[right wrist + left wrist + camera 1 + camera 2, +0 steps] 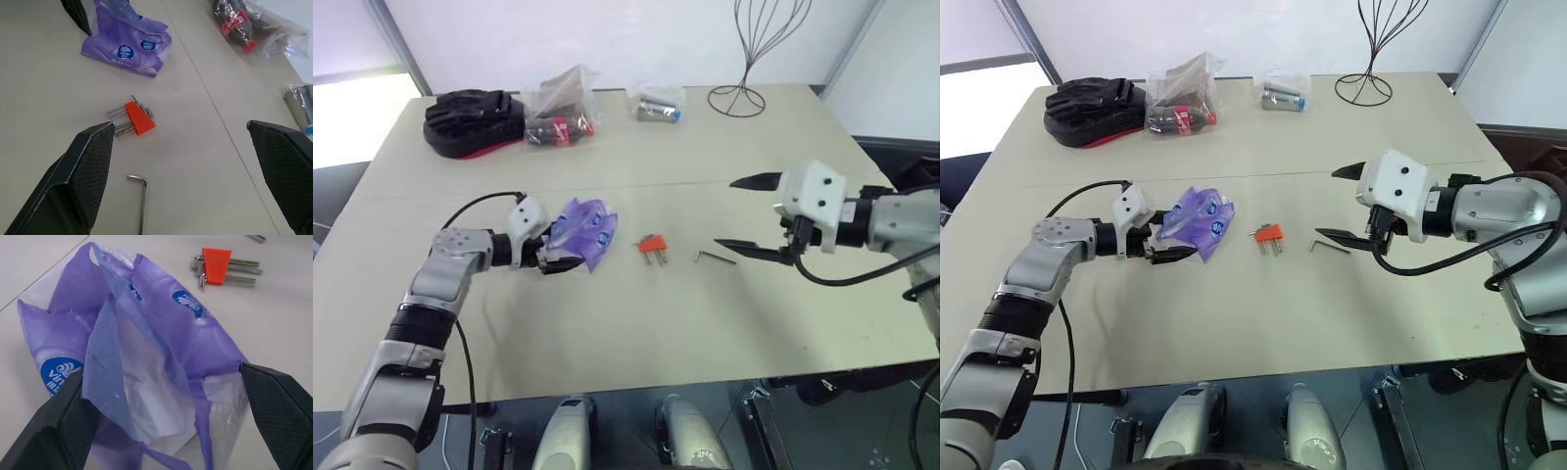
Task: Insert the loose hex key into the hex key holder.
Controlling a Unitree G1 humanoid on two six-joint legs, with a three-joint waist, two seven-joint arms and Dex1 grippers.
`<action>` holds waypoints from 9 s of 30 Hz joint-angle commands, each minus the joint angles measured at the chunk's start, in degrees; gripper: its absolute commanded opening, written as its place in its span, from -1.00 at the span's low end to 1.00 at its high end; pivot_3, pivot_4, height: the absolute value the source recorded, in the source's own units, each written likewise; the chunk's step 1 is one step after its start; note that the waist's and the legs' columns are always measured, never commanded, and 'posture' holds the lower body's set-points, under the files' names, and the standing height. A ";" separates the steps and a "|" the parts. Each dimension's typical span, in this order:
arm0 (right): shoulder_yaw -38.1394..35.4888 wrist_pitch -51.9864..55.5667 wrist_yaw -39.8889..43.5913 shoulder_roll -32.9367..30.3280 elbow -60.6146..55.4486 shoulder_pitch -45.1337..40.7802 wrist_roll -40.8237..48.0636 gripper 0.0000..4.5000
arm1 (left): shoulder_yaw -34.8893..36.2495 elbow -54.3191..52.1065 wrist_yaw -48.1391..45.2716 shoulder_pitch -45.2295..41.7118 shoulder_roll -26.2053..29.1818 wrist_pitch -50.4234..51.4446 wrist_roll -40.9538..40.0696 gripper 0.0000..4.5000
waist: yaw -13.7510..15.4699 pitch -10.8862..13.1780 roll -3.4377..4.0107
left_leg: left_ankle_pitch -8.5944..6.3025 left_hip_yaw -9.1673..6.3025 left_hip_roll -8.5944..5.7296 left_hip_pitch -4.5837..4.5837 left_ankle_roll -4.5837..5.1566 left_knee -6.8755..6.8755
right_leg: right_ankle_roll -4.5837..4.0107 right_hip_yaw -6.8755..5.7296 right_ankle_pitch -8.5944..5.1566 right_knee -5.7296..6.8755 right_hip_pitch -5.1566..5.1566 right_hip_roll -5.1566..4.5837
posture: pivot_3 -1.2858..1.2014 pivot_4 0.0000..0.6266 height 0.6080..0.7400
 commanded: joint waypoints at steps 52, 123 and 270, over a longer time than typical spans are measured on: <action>6.13 -4.33 2.63 6.65 4.53 -6.95 -1.63 1.00 | 51.09 -32.77 68.94 21.82 -10.55 33.03 1.52 -0.76 | 0.04 -0.10 -0.20 | -0.01 -0.41 -0.05 0.04 -0.04 0.03 | 0.05 -0.10 0.05 0.15 0.05 -0.25 | 0.03 -0.52 1.00; 20.00 -42.89 6.32 31.28 69.76 -23.29 -26.55 1.00 | 25.82 -51.16 25.76 21.18 8.90 39.59 -33.39 0.98 | -1.67 -0.05 -0.20 | 0.01 -0.34 -0.04 0.27 -0.07 -0.10 | 0.02 -0.03 0.06 0.13 0.19 -0.06 | 0.03 -0.52 1.00; 21.06 -68.92 -19.69 21.18 32.02 -17.57 -38.51 0.99 | 12.76 -30.48 10.04 -3.34 -4.27 32.07 -31.74 -1.00 | -1.37 -0.12 -0.23 | 0.12 -0.39 -0.10 -0.52 -0.18 0.14 | 0.07 -0.03 0.11 0.41 -0.58 -0.03 | 0.03 -0.52 1.00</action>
